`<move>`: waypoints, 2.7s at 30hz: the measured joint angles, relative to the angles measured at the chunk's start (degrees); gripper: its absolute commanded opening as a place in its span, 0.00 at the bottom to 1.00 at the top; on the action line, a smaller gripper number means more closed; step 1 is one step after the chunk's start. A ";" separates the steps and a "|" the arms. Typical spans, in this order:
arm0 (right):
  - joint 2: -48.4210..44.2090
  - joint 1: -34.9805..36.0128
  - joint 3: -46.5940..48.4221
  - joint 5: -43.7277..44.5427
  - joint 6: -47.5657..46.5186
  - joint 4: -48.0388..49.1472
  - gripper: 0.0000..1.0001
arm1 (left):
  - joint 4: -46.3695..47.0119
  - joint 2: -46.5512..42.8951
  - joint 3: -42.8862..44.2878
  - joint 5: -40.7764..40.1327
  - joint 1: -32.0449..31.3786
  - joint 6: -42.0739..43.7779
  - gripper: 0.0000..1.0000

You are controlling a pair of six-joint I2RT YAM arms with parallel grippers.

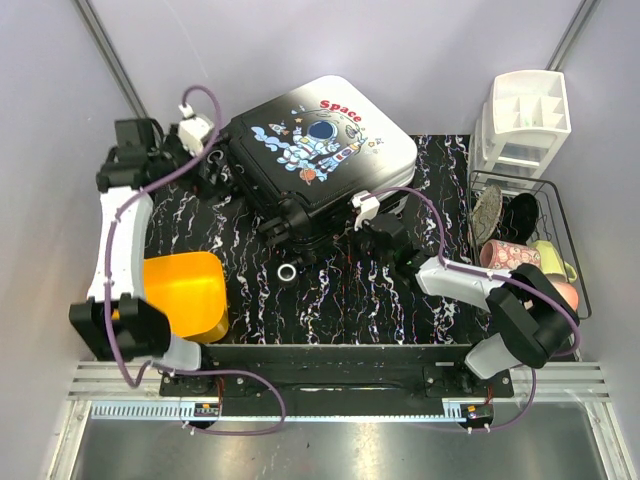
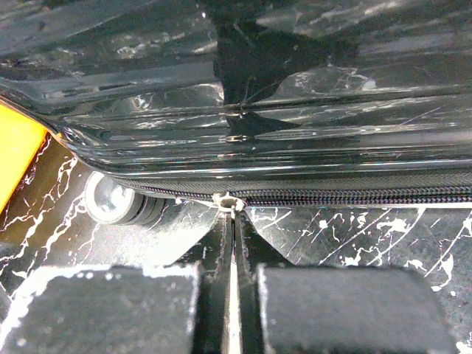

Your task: Open, take out, and arrange the luggage

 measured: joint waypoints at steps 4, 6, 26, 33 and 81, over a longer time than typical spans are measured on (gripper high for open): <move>0.00 -0.37 -0.02 -0.79 -0.44 0.02 0.00 | -0.09 12.96 14.43 -4.68 5.22 5.31 0.99; 0.00 -0.59 -0.02 -1.27 -0.70 0.00 0.00 | -0.37 18.62 18.95 -6.12 6.40 7.13 0.99; 0.11 -2.34 0.22 -3.41 -2.16 -0.11 0.00 | 4.44 40.94 32.02 -3.93 5.90 9.66 0.89; 1.53 -2.99 1.92 -3.41 -2.75 -0.61 0.00 | 6.21 44.28 32.57 -3.65 4.09 9.07 0.76; 2.16 -9.44 -1.49 -15.45 2.40 4.57 0.00 | 29.88 2.45 -24.83 -1.57 13.11 -40.85 0.00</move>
